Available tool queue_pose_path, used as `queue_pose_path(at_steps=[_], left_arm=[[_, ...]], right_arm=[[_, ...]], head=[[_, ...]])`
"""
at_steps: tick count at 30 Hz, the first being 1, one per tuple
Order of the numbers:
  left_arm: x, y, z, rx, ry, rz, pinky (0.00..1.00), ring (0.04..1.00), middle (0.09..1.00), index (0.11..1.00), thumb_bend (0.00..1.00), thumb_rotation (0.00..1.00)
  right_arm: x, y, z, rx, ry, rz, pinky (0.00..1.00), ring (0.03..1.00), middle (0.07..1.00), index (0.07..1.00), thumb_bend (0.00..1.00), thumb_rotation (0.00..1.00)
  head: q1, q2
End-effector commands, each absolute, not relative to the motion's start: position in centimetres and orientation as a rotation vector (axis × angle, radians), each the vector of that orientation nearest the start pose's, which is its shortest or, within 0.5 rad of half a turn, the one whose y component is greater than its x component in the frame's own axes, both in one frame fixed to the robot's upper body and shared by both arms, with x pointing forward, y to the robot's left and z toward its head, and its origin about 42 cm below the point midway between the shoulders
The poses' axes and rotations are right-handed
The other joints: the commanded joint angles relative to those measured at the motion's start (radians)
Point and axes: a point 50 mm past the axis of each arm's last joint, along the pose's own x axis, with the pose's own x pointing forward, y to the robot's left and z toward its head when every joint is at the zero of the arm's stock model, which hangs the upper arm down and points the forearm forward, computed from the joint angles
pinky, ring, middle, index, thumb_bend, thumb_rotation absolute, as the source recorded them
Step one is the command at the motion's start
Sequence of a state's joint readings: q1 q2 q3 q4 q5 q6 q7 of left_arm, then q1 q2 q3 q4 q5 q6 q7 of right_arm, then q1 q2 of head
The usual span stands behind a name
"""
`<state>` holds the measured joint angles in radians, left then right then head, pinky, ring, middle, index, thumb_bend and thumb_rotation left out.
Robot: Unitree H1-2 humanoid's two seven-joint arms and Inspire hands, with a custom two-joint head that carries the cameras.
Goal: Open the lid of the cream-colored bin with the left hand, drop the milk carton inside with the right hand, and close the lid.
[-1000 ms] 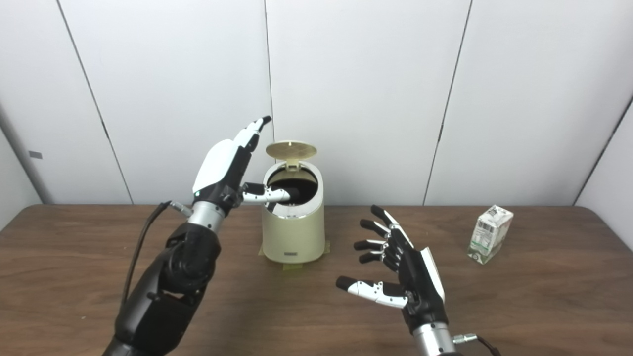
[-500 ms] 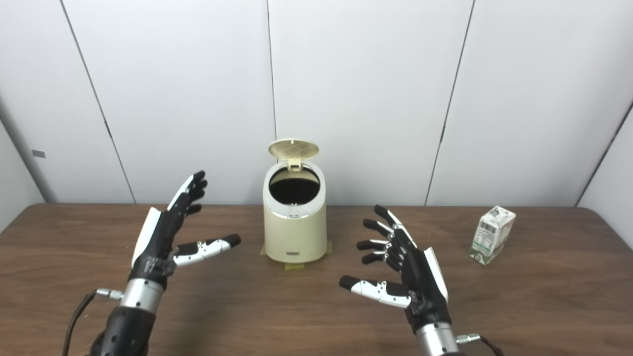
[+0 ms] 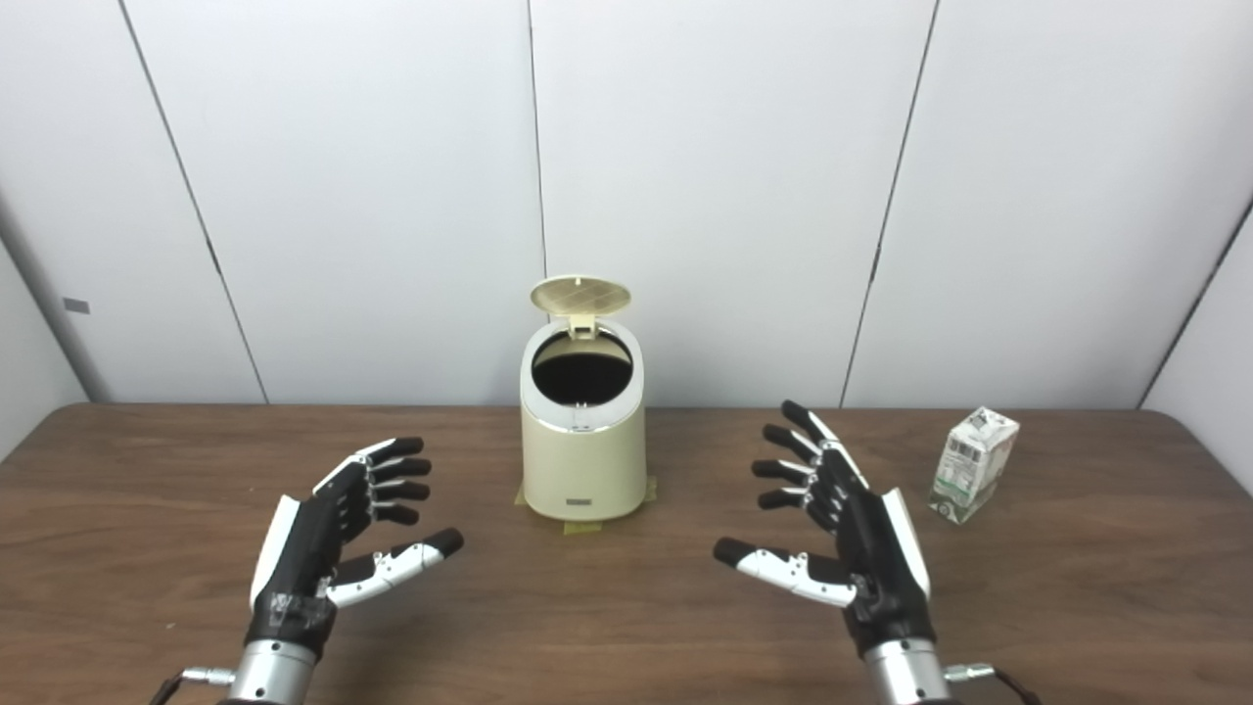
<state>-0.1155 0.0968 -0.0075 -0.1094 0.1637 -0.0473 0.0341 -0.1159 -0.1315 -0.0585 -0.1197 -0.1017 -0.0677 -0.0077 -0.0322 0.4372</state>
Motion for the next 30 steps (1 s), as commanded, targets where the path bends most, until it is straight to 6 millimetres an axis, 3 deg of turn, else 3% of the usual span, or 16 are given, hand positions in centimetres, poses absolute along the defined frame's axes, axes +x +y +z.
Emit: queue_pose_path(at_steps=[1, 8, 11, 14, 17, 21, 30], left_arm=[[31.5, 22.7, 18.3, 0.247, -0.369, 0.013, 0.60, 0.673, 0.731, 0.771, 0.83, 0.12], [31.4, 24.0, 18.3, 0.281, -0.356, 0.019, 0.61, 0.678, 0.736, 0.778, 0.79, 0.10], [31.6, 24.6, 18.1, 0.294, -0.357, 0.030, 0.60, 0.674, 0.738, 0.788, 0.79, 0.08], [31.8, 25.3, 18.0, 0.298, -0.349, 0.032, 0.59, 0.677, 0.747, 0.806, 0.77, 0.06], [32.0, 25.9, 17.9, 0.293, -0.344, 0.030, 0.60, 0.701, 0.769, 0.822, 0.74, 0.02], [32.3, 26.5, 17.8, 0.291, -0.332, 0.030, 0.63, 0.728, 0.795, 0.834, 0.70, 0.01], [32.5, 27.2, 17.6, 0.284, -0.326, 0.032, 0.64, 0.735, 0.800, 0.828, 0.70, 0.02]], right_arm=[[32.4, -27.4, 20.5, -0.364, -0.450, -0.090, 0.59, 0.715, 0.817, 0.856, 0.78, 0.25], [32.1, -30.3, 26.2, -0.642, -0.465, -0.228, 0.56, 0.686, 0.762, 0.798, 0.81, 0.35], [32.3, -31.6, 29.1, -0.701, -0.481, -0.287, 0.56, 0.696, 0.778, 0.792, 0.82, 0.26], [32.8, -32.5, 30.9, -0.778, -0.464, -0.329, 0.60, 0.746, 0.794, 0.798, 0.82, 0.28], [33.4, -33.0, 31.5, -0.783, -0.420, -0.348, 0.72, 0.835, 0.851, 0.826, 0.80, 0.25], [35.2, -34.7, 31.4, -0.759, -0.386, -0.393, 0.79, 0.897, 0.917, 0.858, 0.80, 0.21], [38.5, -36.9, 30.3, -0.769, -0.262, -0.454, 0.73, 0.878, 0.930, 0.892, 0.83, 0.20]], head=[[-0.027, -0.012], [-0.133, -0.032], [-0.196, -0.050], [-0.253, -0.062], [-0.306, -0.070], [-0.357, -0.085], [-0.376, -0.074]])
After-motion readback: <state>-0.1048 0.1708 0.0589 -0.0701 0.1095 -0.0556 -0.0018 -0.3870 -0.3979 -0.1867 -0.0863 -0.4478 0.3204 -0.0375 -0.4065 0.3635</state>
